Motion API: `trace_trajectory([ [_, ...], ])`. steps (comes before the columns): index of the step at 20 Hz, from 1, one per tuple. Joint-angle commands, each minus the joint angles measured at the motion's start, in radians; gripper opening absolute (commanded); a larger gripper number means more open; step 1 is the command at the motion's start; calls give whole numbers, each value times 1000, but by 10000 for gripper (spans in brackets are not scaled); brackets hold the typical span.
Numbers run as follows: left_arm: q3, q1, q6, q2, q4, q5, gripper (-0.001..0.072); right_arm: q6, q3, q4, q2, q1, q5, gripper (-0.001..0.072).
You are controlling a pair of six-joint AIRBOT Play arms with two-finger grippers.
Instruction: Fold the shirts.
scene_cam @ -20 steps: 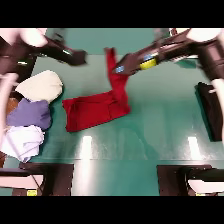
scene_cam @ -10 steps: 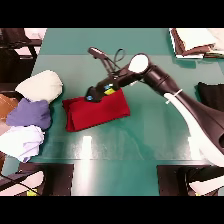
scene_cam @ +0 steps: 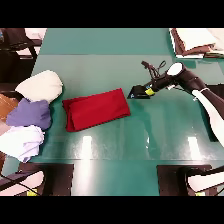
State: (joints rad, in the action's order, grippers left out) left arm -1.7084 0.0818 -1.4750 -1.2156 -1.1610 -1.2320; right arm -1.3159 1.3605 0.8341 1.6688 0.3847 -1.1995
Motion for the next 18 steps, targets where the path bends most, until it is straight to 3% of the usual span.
trace_trajectory([
  [1,16,-63,35,-7,13,18,30,25,-32,-129,80,-24,-3,598],
  [6,16,-137,36,-26,13,27,31,90,-32,-325,185,82,54,589],
  [7,16,-149,36,-29,13,29,31,101,-30,-348,198,105,75,531],
  [9,16,-164,36,-29,18,29,31,130,11,-352,227,146,88,350],
  [12,16,-163,35,-29,25,28,31,139,130,-314,257,168,94,27],
  [18,16,-199,34,-29,26,27,29,7,221,-10,84,-32,90,22],
])
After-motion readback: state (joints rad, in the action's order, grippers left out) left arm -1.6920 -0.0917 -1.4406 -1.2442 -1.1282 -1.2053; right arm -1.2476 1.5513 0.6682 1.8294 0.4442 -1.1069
